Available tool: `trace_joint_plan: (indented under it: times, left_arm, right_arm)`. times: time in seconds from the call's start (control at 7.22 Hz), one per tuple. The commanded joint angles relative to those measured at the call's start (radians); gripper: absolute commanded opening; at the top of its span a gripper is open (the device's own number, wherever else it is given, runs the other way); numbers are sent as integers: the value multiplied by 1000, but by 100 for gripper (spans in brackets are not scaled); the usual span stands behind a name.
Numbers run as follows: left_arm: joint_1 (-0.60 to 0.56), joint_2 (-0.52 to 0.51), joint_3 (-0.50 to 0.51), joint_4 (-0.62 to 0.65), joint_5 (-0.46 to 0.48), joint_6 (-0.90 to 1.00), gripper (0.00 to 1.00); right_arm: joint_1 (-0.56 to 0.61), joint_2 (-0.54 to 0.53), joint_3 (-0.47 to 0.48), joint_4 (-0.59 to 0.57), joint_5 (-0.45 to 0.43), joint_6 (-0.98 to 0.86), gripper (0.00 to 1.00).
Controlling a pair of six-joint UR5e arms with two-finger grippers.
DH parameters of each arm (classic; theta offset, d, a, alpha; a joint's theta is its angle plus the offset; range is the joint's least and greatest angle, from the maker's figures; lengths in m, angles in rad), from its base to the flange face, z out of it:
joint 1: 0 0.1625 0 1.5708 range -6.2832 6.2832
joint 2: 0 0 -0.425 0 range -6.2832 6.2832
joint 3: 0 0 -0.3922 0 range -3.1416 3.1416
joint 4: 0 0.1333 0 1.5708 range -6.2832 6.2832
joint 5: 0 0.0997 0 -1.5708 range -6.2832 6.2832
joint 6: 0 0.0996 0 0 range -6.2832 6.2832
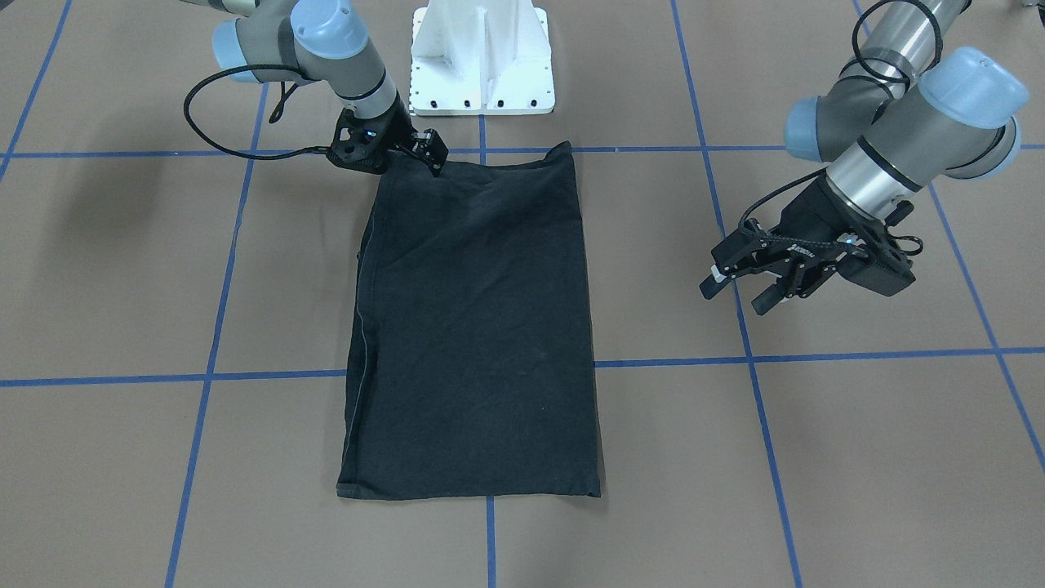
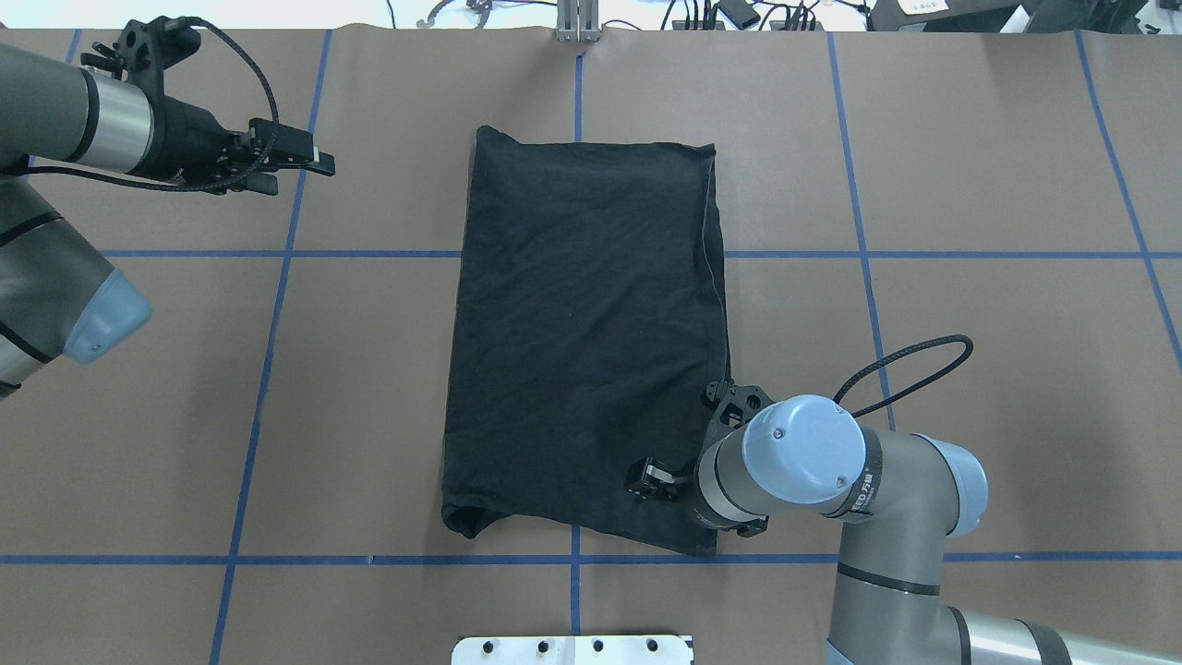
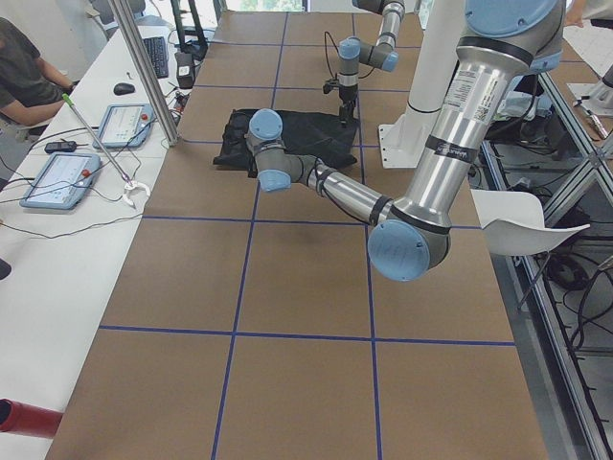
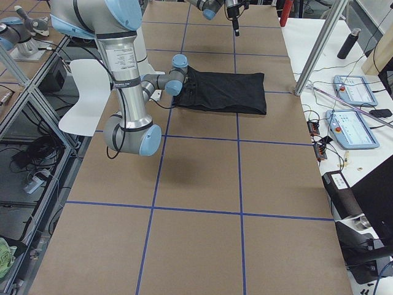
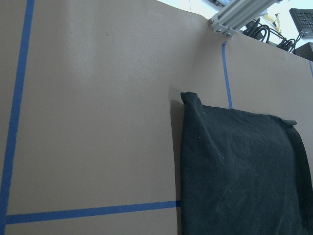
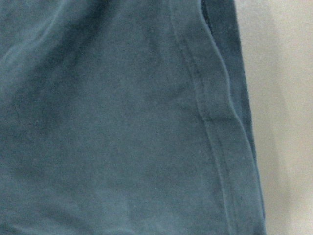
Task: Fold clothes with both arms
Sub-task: 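Grasp the shirt's near corner with the right gripper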
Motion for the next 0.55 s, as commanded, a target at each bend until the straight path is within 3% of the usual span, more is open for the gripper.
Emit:
trace_joint_plan:
  times: [0.0,0.42]
  left_arm:
    - [0,0,-2,0,0,-1,100]
    - [0,0,-2,0,0,-1,100]
  right_arm:
    - [0,0,-3,0,1,0,81]
    - [2,-2,-6,-2,5,-3,84]
